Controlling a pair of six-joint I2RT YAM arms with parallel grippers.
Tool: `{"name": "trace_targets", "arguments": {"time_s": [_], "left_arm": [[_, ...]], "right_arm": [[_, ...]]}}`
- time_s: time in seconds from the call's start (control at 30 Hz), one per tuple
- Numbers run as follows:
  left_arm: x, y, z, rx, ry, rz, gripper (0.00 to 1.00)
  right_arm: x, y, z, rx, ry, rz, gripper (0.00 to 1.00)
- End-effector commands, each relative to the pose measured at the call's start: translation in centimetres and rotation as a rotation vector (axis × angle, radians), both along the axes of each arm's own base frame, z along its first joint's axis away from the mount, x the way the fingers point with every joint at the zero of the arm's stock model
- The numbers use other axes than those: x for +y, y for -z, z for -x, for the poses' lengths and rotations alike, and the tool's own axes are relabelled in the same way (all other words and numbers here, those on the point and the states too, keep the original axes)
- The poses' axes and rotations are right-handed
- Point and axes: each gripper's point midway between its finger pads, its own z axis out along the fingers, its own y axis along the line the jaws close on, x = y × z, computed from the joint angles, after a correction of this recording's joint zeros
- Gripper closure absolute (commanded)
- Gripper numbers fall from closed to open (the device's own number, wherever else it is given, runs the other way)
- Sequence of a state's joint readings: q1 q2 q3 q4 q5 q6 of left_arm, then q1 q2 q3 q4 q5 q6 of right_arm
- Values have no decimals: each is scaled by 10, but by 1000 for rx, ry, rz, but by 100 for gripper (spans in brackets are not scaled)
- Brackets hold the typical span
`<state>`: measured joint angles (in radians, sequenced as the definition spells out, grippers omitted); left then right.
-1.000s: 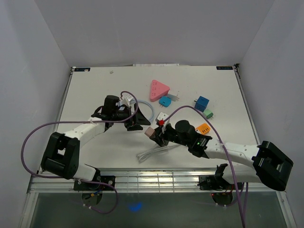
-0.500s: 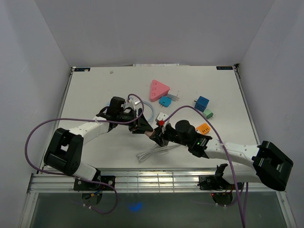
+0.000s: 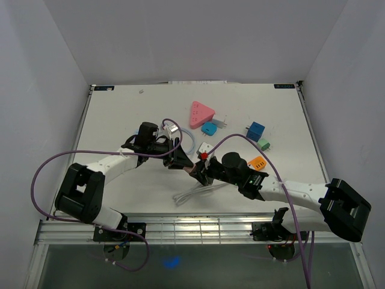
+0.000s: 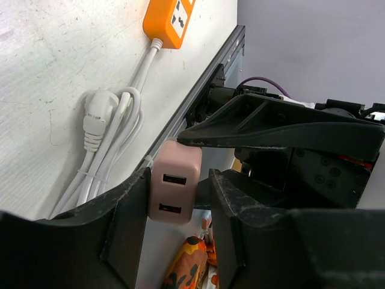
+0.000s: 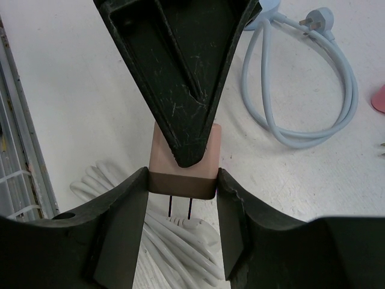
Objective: Insert the plug
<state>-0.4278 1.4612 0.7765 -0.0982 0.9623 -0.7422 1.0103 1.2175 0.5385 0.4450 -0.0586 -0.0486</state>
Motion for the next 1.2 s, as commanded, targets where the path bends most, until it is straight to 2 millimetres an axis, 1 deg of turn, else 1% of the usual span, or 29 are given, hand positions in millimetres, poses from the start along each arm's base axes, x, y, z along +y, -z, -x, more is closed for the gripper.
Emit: {"name": "trace_targets", "arguments": {"time_s": [0.0, 0.07, 0.13, 0.23, 0.27, 0.3, 0.33, 0.37, 0.4, 0.43, 0.47, 0.5, 0.57, 0.63, 0.67, 0.7, 0.73, 0.77, 0.8, 0.83, 0.87, 0.9, 0.97, 1.0, 1.03, 1.07, 1.1, 1.13, 1.17], "left_arm": [[-3, -27, 3, -71, 30, 62, 48], [-3, -27, 3, -73, 28, 63, 50], [-2, -25, 4, -68, 29, 62, 56], [-2, -24, 5, -68, 31, 62, 61], [-2, -24, 5, -68, 31, 62, 67], [-2, -23, 5, -65, 31, 60, 71], [-2, -22, 5, -68, 31, 59, 75], [-2, -22, 5, -70, 31, 58, 86], [-2, -22, 4, -73, 30, 57, 92], [-2, -21, 4, -77, 28, 55, 100], [-1, -20, 3, -80, 21, 47, 100], [-1, -19, 2, -87, 18, 41, 100], [1, -17, -2, -107, -6, 16, 100], [5, -11, -5, -126, -25, -26, 100], [6, -10, -9, -145, -42, -47, 100], [13, 1, -16, -147, -95, -115, 100], [16, 5, -21, -169, -114, -151, 100], [20, 8, -25, -180, -135, -182, 100], [27, 13, -34, -187, -177, -233, 100], [31, 14, -38, -200, -189, -255, 100], [34, 15, -41, -204, -202, -270, 100], [39, 12, -49, -211, -226, -279, 100], [48, 12, -54, -198, -255, -305, 100], [56, 12, -58, -181, -279, -316, 100], [59, 7, -63, -184, -293, -312, 100], [63, 5, -65, -183, -303, -312, 100], [72, 3, -70, -175, -326, -313, 100], [76, -6, -75, -195, -337, -308, 100], [81, -10, -79, -201, -346, -315, 100]], "right_arm": [[5, -15, -3, -45, 1, -45, 92], [5, -14, -3, -46, 0, -43, 92], [5, -14, -2, -43, -4, -43, 92], [5, -13, -3, -46, -2, -40, 87], [4, -12, -3, -45, 1, -38, 87], [5, -12, -3, -47, 1, -38, 86], [4, -13, -3, -48, 2, -39, 83], [4, -13, -4, -49, 4, -38, 81], [3, -12, -4, -50, 3, -36, 78], [3, -13, -4, -51, 5, -37, 67], [3, -13, -4, -53, 6, -39, 61], [2, -13, -4, -56, 9, -40, 47], [0, -12, -4, -55, 17, -43, 40], [-4, -16, -7, -60, 45, -57, 33], [-6, -18, -5, -58, 47, -68, 30], [-10, -20, -10, -72, 80, -75, 27], [-14, -21, -13, -79, 109, -81, 22], [-16, -27, -13, -87, 120, -103, 22], [-20, -24, -13, -89, 132, -105, 21], [-24, -25, -15, -94, 153, -108, 20], [-27, -25, -16, -96, 164, -110, 19], [-31, -27, -15, -101, 174, -119, 18], [-39, -33, -19, -115, 222, -138, 17], [-43, -33, -21, -109, 247, -143, 17], [-51, -31, -27, -111, 296, -139, 18], [-54, -34, -28, -118, 316, -149, 18], [-59, -33, -31, -122, 339, -147, 18], [-64, -32, -34, -126, 369, -143, 18], [-66, -33, -35, -130, 380, -146, 19]]}}
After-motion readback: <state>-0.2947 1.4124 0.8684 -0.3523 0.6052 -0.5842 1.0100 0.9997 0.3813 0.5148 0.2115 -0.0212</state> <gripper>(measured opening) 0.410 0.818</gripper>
